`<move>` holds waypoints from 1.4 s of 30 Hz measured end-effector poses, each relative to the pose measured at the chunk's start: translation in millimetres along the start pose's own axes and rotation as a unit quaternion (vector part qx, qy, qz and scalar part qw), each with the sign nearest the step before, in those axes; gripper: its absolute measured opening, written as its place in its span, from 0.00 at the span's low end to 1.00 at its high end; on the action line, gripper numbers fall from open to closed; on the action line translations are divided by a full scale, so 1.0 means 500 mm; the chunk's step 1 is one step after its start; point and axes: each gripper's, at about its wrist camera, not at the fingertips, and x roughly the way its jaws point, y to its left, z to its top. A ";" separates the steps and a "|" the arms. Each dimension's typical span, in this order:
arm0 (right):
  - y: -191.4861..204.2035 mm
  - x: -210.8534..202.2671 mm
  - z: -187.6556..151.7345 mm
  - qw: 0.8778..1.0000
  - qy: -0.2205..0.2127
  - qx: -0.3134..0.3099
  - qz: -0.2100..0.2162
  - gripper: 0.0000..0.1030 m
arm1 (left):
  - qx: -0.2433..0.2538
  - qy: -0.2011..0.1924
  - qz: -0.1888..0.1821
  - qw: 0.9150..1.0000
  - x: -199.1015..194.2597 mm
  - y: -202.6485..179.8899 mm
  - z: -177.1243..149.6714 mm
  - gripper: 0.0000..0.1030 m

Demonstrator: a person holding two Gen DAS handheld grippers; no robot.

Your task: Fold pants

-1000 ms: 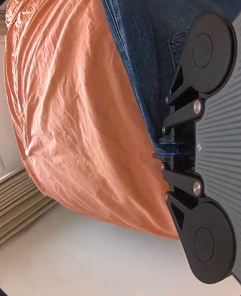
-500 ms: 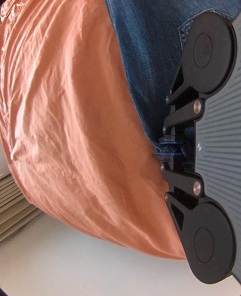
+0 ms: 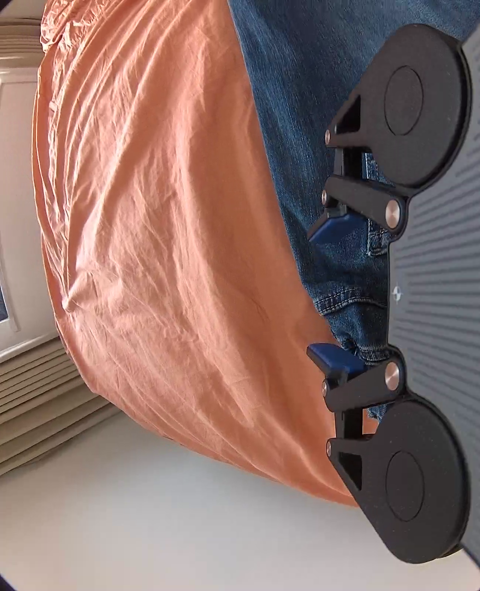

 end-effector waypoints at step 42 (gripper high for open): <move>-0.263 -0.086 -0.333 0.913 0.001 0.400 0.076 0.33 | -0.126 0.010 -0.073 0.989 -0.141 0.026 -0.221 0.66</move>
